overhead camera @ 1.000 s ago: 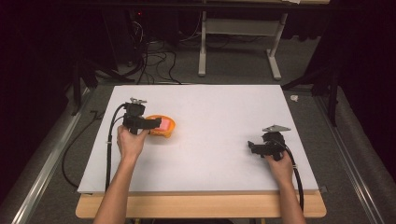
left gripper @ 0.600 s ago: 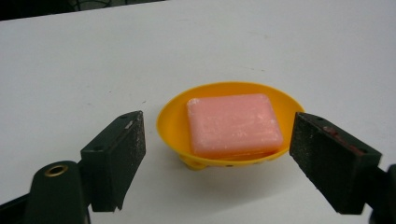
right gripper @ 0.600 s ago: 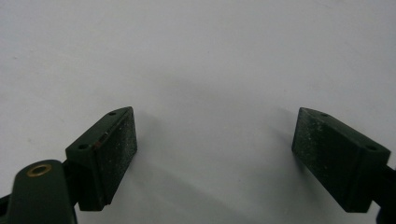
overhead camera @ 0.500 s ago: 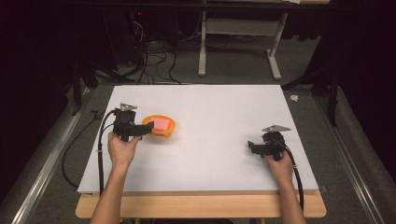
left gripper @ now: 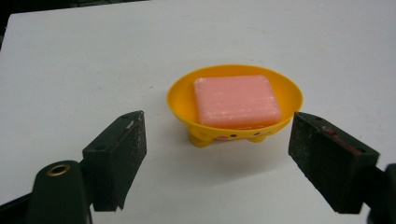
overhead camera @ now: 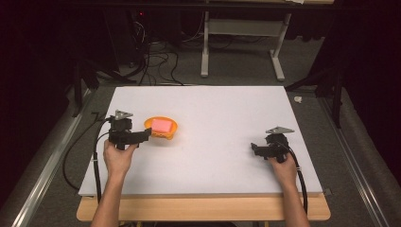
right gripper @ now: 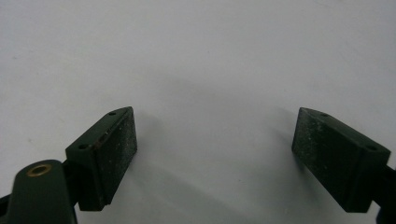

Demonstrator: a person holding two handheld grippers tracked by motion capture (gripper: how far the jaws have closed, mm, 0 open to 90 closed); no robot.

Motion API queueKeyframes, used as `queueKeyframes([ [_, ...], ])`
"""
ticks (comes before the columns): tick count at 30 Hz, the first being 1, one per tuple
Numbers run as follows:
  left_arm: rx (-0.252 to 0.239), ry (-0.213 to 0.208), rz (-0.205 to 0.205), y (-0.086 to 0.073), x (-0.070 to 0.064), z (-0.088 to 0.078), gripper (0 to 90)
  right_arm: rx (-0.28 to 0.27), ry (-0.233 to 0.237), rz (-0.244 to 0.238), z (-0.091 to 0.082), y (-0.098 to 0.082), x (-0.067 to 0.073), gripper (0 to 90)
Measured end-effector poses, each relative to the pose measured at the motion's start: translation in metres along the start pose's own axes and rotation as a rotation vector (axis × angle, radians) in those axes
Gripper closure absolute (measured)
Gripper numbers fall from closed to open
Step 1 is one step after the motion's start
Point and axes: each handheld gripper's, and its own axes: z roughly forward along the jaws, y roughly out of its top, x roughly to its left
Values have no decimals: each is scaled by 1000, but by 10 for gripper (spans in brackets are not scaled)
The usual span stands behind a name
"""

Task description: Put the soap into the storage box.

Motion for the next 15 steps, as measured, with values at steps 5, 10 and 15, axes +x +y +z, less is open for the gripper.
queueKeyframes([
  [5, 4, -5, 7, -6, -1, -3, 203, -1, 0, 0, 0, 0, 0, 144],
  [10, -2, -18, 9, -12, -3, -6, 204, -1, 0, 0, 0, 0, 0, 144],
  [15, -5, -26, 11, -17, -5, -7, 204, -1, 0, 0, 0, 0, 0, 144],
])
